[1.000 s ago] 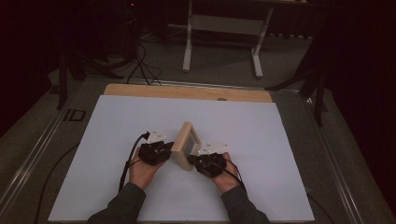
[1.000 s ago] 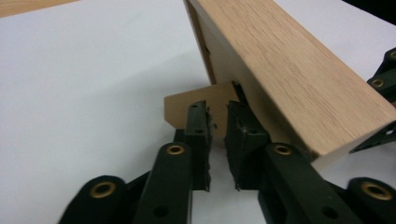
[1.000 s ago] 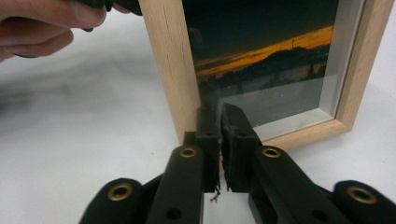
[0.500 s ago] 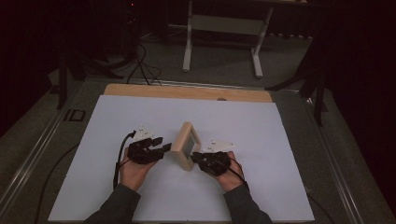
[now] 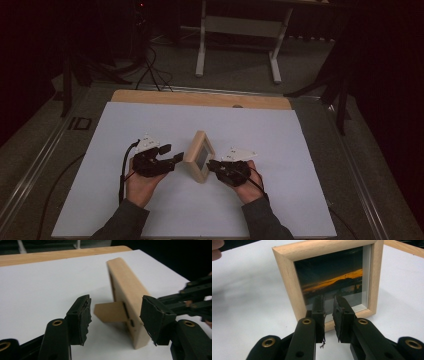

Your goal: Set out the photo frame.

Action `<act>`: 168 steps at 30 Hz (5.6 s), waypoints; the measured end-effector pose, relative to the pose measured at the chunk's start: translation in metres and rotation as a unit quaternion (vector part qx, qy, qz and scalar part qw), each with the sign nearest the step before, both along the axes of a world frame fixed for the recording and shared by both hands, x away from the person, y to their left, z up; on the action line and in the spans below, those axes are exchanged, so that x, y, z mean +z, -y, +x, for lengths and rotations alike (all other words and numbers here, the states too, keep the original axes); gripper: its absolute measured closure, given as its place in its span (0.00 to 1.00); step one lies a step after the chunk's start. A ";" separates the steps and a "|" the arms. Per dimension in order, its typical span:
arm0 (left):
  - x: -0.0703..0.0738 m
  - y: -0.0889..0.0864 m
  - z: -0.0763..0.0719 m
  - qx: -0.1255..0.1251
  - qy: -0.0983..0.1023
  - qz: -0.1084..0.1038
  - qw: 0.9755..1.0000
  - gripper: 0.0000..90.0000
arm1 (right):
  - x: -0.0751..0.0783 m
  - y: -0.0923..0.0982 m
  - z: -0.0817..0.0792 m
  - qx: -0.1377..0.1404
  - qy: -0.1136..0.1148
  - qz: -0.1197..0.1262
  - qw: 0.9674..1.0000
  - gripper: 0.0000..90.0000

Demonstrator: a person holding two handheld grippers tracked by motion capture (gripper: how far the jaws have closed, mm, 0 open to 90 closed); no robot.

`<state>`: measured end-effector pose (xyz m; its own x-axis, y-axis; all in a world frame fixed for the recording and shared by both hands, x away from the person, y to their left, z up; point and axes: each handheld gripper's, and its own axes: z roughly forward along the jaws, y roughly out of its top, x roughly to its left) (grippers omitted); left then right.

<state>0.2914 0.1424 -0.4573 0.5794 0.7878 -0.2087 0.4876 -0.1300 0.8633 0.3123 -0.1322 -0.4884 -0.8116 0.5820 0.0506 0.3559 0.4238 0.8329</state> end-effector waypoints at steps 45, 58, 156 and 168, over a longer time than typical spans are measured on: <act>-0.019 0.046 0.003 -0.030 -0.037 0.030 0.998 0.58 | 0.034 0.021 -0.003 -0.042 0.051 0.061 0.996 0.73; -0.018 0.053 -0.001 -0.055 -0.028 0.037 0.997 0.67 | 0.042 0.025 -0.004 -0.050 0.063 0.074 0.994 0.73; -0.023 0.064 -0.018 -0.080 0.037 0.104 0.991 0.62 | 0.028 0.037 0.003 -0.103 0.073 0.055 0.991 1.00; -0.023 0.062 -0.016 -0.060 0.033 0.096 0.993 0.61 | 0.029 0.037 0.000 -0.105 0.078 0.044 0.990 1.00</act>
<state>0.2759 0.0802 -0.4806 0.6789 0.7340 -0.0191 0.4020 -0.3498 0.8462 0.3119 -0.1689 -0.4594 -0.6758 0.7370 -0.0069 0.2926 0.2769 0.9153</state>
